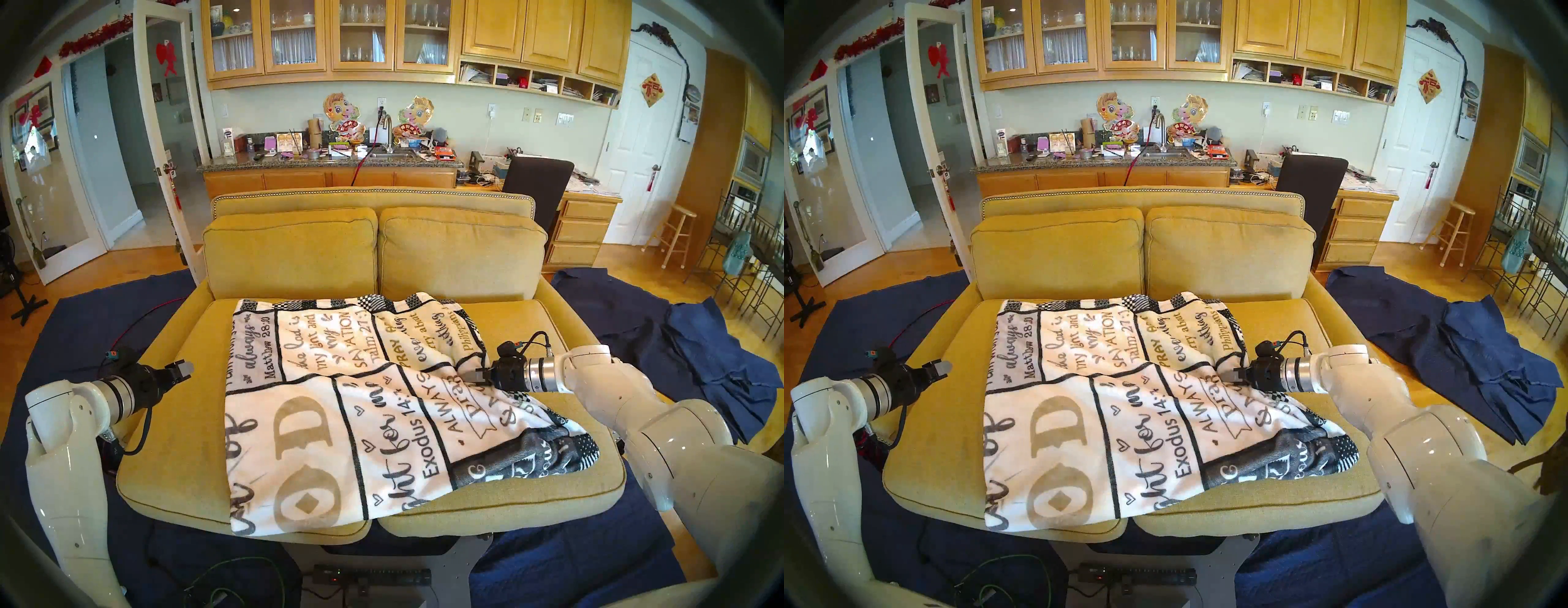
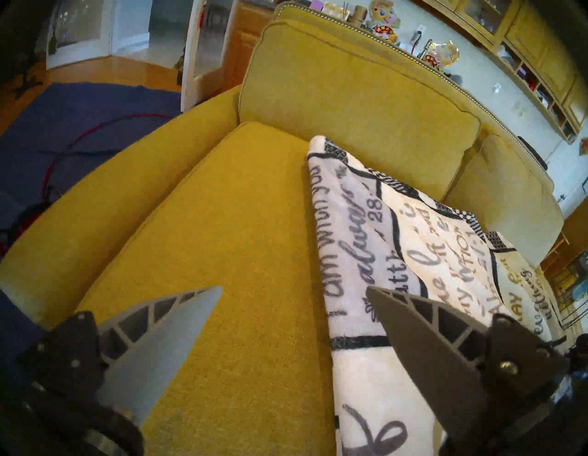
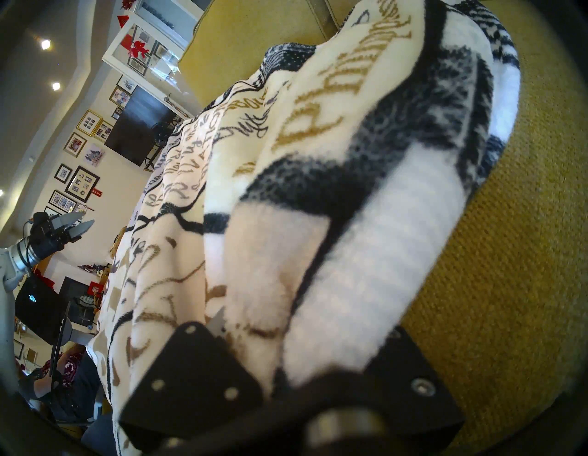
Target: Fold the blanket in half twice
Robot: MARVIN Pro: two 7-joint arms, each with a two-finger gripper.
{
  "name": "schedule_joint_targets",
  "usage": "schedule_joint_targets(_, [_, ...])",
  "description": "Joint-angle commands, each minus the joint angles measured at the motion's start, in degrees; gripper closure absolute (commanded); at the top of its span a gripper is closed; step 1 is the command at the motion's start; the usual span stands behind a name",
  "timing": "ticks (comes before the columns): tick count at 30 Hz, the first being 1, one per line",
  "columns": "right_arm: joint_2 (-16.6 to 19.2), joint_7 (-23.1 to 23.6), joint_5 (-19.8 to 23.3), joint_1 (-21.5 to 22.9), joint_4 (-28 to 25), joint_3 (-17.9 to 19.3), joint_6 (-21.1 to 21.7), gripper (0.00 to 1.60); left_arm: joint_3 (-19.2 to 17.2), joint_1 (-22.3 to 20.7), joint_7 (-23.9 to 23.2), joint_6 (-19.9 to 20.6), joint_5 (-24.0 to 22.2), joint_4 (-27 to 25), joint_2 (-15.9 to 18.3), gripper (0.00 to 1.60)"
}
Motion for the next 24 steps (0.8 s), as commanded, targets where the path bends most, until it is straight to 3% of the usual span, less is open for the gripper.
schedule_joint_targets(1, [-0.1,0.6,0.2,1.1,-0.7,0.2,0.1,1.6,0.3,-5.7,-0.5,-0.2,-3.8,3.8,3.7,0.0])
schedule_joint_targets(13, [-0.1,0.7,0.2,1.2,-0.7,0.2,0.1,1.6,4.2,-7.9,0.1,-0.2,-9.8,11.5,7.2,0.0])
schedule_joint_targets(24, [-0.1,0.8,0.2,1.2,-0.8,0.2,0.2,1.6,10.0,-5.9,1.9,-0.2,-14.1,12.3,9.7,0.0])
